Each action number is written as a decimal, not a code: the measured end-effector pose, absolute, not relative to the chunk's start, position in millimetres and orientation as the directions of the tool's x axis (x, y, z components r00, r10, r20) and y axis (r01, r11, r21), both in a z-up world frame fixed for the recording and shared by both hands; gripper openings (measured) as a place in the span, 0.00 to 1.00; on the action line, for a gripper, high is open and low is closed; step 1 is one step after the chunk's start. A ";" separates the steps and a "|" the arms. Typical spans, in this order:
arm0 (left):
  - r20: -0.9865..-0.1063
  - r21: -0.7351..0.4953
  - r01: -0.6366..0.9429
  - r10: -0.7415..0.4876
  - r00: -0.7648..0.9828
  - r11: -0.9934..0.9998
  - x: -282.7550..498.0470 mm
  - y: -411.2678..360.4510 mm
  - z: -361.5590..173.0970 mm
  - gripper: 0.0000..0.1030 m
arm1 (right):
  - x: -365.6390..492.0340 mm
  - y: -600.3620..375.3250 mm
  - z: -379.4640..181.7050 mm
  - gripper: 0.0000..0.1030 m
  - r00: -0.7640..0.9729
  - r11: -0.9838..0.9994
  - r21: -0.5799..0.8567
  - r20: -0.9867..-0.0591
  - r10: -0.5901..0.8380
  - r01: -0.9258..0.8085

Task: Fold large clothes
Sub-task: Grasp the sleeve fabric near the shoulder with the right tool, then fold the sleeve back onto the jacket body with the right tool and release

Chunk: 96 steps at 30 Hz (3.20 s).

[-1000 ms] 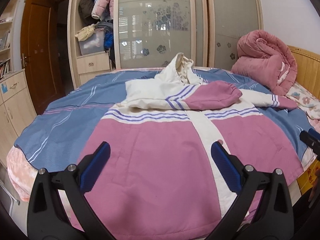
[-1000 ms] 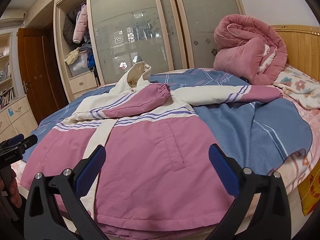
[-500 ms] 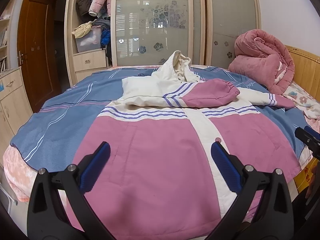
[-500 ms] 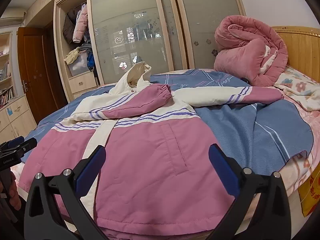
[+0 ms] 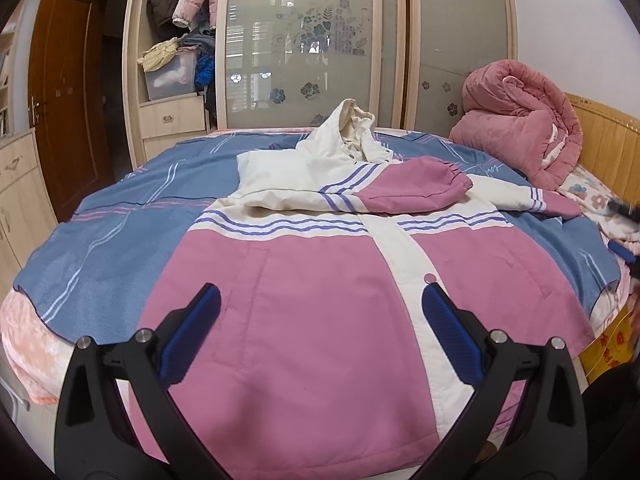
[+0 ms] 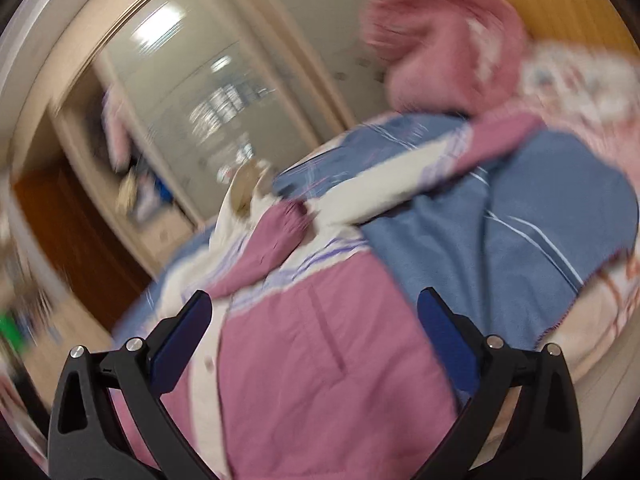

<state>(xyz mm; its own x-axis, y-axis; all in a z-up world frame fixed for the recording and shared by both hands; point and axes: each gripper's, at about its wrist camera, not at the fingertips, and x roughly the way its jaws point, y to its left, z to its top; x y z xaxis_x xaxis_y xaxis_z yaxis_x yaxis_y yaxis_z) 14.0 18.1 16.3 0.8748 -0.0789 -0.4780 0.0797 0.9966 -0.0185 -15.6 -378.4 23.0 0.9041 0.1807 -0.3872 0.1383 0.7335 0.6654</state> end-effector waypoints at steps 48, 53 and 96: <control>-0.571 -0.059 0.086 -0.104 0.815 0.995 57.4 13.3 -4.8 0.98 | 209.4 -481.6 129.1 0.07 0.942 0.912 0.310 -0.281 -0.182 0.269; -0.558 -0.060 0.075 -0.096 0.825 0.995 52.5 19.0 -0.9 0.98 | 218.4 -341.8 149.5 0.08 0.968 0.993 0.110 -0.250 -0.008 0.036; -0.543 -0.010 0.017 -0.019 0.840 1.000 33.1 21.1 -8.9 0.98 | -35.7 -245.4 24.8 0.99 0.915 0.998 0.062 -0.401 0.037 -0.014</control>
<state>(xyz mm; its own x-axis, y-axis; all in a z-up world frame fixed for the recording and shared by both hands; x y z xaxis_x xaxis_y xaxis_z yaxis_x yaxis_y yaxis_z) 33.1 21.1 -8.9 0.8396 -0.0195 -0.5429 0.0169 0.9998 -0.0097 -35.7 -245.4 24.8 0.9154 0.0374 -0.4008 -0.0136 0.9980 0.0619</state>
